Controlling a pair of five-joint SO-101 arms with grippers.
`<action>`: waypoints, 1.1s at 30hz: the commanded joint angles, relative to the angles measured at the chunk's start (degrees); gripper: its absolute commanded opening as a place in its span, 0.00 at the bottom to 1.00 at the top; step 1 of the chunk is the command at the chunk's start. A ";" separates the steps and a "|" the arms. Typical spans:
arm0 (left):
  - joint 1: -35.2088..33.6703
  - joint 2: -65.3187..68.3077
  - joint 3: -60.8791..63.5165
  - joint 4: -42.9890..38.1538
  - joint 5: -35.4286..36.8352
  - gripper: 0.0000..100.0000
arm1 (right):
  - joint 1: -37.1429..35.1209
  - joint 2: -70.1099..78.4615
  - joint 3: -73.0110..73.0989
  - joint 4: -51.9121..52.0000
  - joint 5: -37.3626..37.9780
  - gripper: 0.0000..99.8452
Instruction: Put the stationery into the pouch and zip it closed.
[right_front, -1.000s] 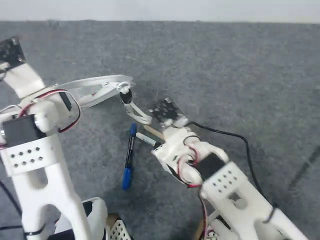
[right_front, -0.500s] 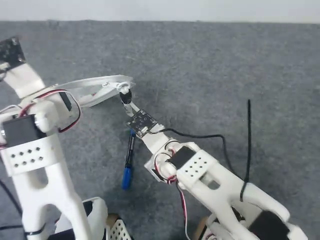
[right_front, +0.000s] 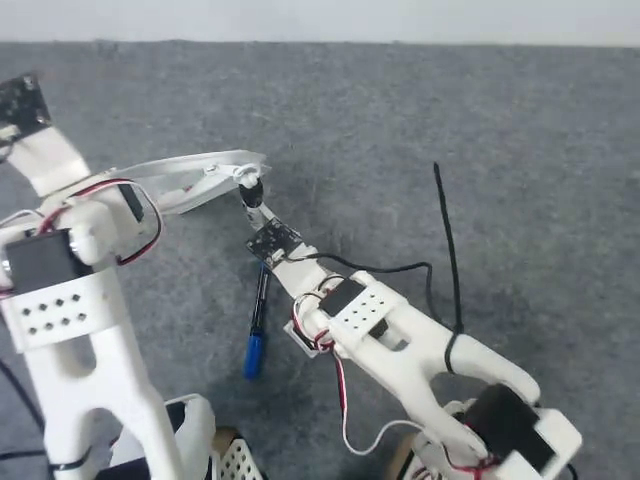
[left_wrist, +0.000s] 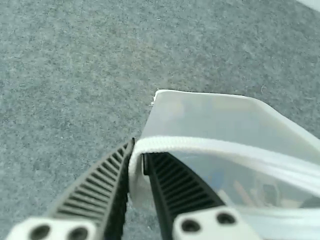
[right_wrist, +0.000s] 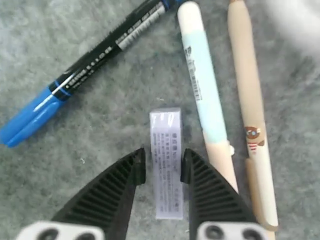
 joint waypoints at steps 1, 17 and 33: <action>-0.44 0.00 -0.66 -1.93 0.70 0.01 | 0.57 0.84 -2.99 -0.66 1.14 0.10; -0.44 0.26 -0.66 -1.93 0.70 0.01 | 1.98 6.11 -3.78 -0.13 8.53 0.01; -0.35 0.35 -0.66 -1.93 0.70 0.01 | -2.51 -17.27 8.18 -0.66 1.49 0.01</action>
